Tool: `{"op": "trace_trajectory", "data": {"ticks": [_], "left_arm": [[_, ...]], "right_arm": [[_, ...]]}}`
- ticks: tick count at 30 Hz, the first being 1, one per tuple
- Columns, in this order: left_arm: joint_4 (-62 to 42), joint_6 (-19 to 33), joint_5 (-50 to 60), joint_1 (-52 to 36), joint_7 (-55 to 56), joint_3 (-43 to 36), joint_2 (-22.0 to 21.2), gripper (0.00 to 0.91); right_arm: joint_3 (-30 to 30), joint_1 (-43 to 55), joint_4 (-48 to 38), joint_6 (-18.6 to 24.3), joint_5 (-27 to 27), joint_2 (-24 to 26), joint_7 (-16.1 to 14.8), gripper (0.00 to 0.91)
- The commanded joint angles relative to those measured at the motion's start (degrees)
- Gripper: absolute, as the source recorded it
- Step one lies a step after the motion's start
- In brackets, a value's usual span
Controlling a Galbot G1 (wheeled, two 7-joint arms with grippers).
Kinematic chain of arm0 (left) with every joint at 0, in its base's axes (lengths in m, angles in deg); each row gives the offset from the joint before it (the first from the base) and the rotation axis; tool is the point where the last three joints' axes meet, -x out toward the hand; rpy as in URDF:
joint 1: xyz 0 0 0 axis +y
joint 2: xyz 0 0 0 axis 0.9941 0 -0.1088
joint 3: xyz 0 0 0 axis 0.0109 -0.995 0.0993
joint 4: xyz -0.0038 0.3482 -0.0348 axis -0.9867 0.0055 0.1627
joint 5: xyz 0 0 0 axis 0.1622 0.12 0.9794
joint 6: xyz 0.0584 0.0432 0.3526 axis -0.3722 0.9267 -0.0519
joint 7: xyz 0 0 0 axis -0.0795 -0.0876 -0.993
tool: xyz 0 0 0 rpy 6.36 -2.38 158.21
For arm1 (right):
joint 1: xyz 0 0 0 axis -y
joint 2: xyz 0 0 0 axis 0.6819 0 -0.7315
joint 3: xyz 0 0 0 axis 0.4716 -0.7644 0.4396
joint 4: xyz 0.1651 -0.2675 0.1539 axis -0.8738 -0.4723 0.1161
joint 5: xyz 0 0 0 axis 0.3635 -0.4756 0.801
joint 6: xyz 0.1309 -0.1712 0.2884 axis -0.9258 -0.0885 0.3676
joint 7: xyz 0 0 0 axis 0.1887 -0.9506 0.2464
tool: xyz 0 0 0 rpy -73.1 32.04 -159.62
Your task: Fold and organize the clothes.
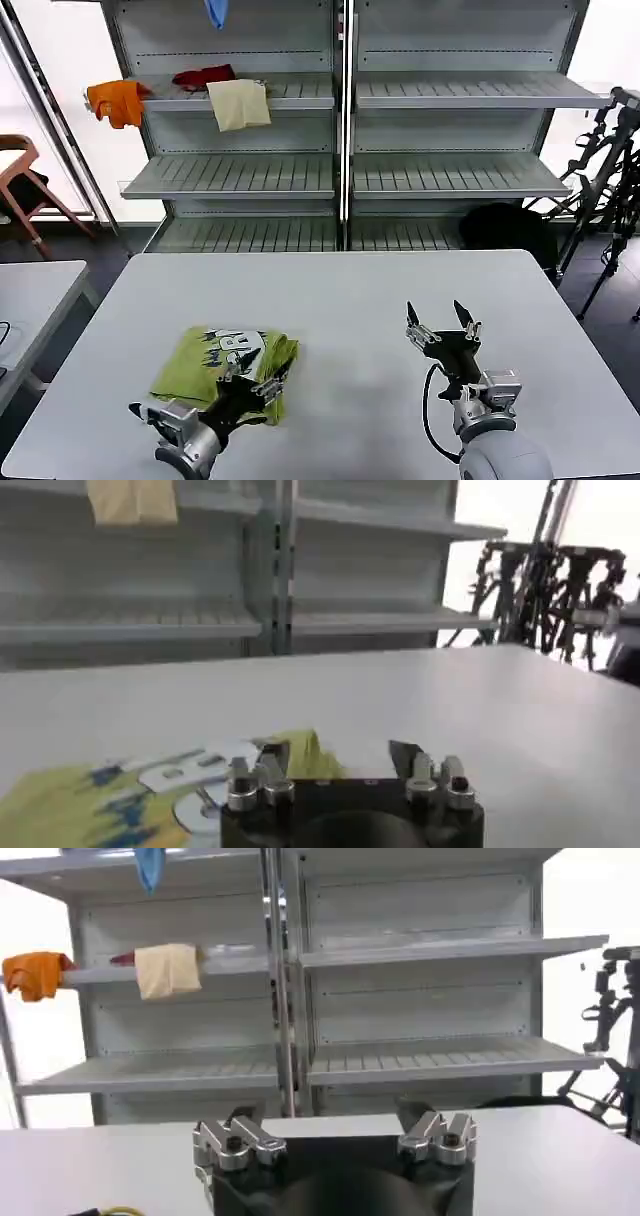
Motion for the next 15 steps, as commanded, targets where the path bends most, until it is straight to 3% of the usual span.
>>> {"op": "trace_trajectory", "data": {"ticks": [1, 7, 15], "left_arm": [[-6.5, 4.3, -5.1, -4.6, -3.3, 18.9, 4.1, 0.907], [-17.3, 6.3, -8.5, -4.0, -5.5, 19.7, 4.9, 0.907], [-21.5, 5.8, -7.5, -3.7, -5.5, 18.2, 3.8, 0.907]], "right_arm": [[-0.2, 0.3, 0.3, -0.6, 0.0, 0.1, -0.1, 0.907], [-0.3, 0.1, 0.1, -0.9, -0.2, 0.2, -0.2, 0.907], [-0.3, -0.1, 0.1, -1.0, -0.4, 0.2, -0.2, 0.907]]}}
